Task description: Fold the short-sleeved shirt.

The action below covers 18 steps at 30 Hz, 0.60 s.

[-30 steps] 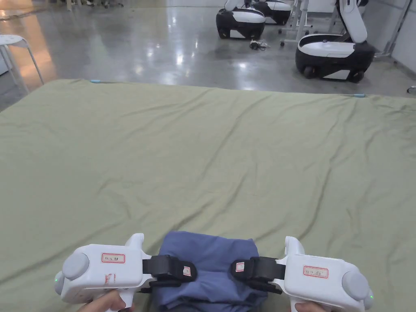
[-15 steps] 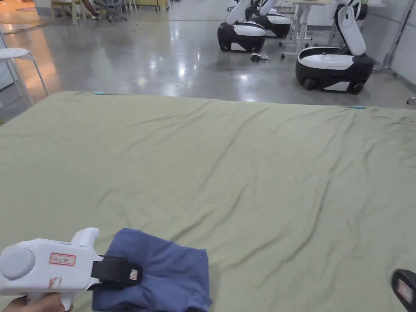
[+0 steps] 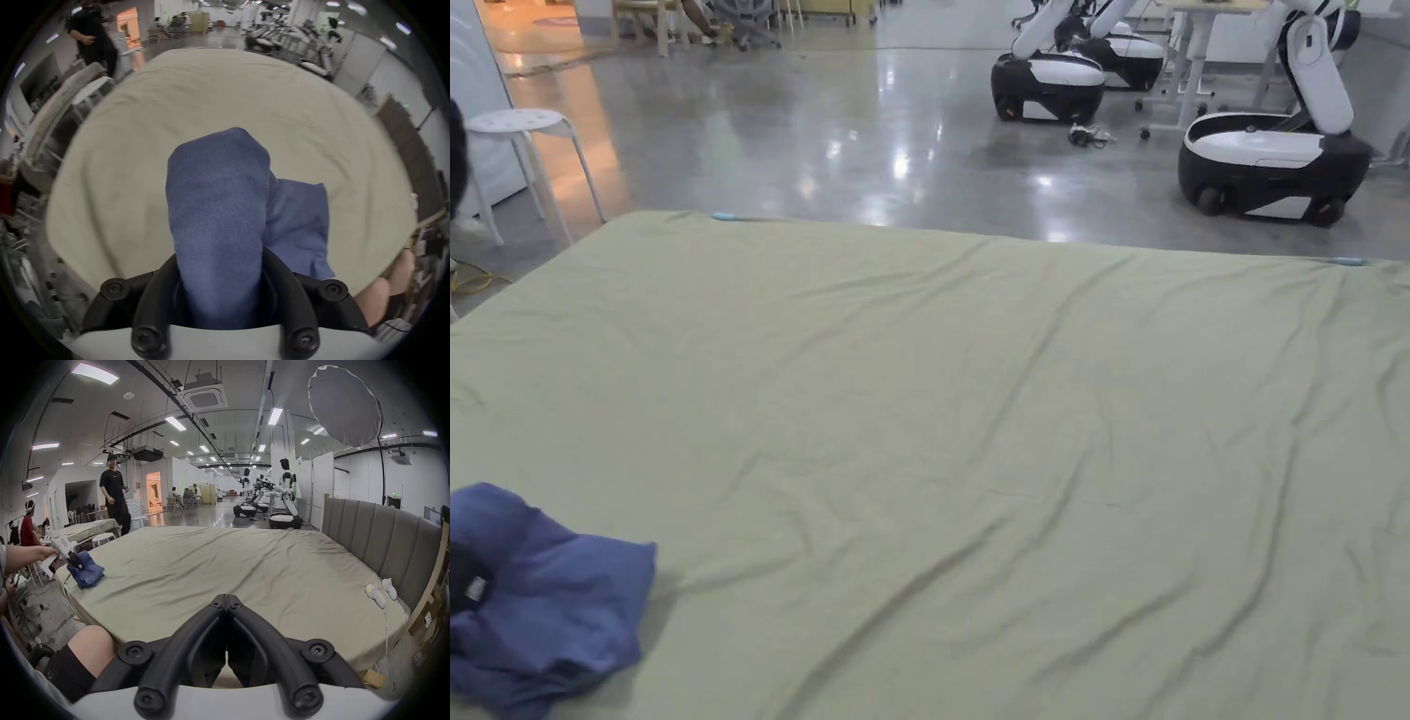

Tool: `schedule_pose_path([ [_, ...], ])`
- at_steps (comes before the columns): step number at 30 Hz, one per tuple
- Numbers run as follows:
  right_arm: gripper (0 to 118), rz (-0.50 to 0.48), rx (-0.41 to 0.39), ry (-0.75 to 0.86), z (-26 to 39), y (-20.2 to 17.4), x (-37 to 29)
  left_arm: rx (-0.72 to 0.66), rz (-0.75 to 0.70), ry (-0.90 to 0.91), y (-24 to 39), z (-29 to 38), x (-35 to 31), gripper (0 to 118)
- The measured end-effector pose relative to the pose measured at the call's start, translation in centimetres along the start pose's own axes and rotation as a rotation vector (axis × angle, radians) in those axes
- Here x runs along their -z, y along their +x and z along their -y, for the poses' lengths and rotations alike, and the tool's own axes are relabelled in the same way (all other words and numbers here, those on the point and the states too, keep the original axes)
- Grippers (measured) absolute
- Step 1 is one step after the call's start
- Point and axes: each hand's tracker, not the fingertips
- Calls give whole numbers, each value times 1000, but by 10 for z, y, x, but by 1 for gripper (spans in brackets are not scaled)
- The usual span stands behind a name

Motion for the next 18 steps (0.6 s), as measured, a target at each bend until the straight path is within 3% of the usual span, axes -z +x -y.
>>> schedule_pose_path([
  [4,0,1,7,-7,-9,-5,14,33,-260,58,-36,-10,10,21],
  [7,0,11,13,22,-14,-10,18,-74,-157,-13,-59,-6,35,21],
  [9,0,6,14,24,-17,-9,19,-60,-187,12,-56,1,37,27],
  [11,0,-2,9,26,-20,-9,19,-59,-222,68,-70,5,49,54],
  [13,0,-18,18,34,-23,-10,19,-35,-354,90,-67,13,45,97],
  [14,0,-19,30,44,-23,-9,17,-12,-340,110,-59,23,35,105],
  [16,0,-24,65,71,-21,-5,12,-43,-291,178,-65,36,14,105],
  [18,0,-46,112,83,-20,1,8,-78,-368,220,-57,52,-23,105],
])
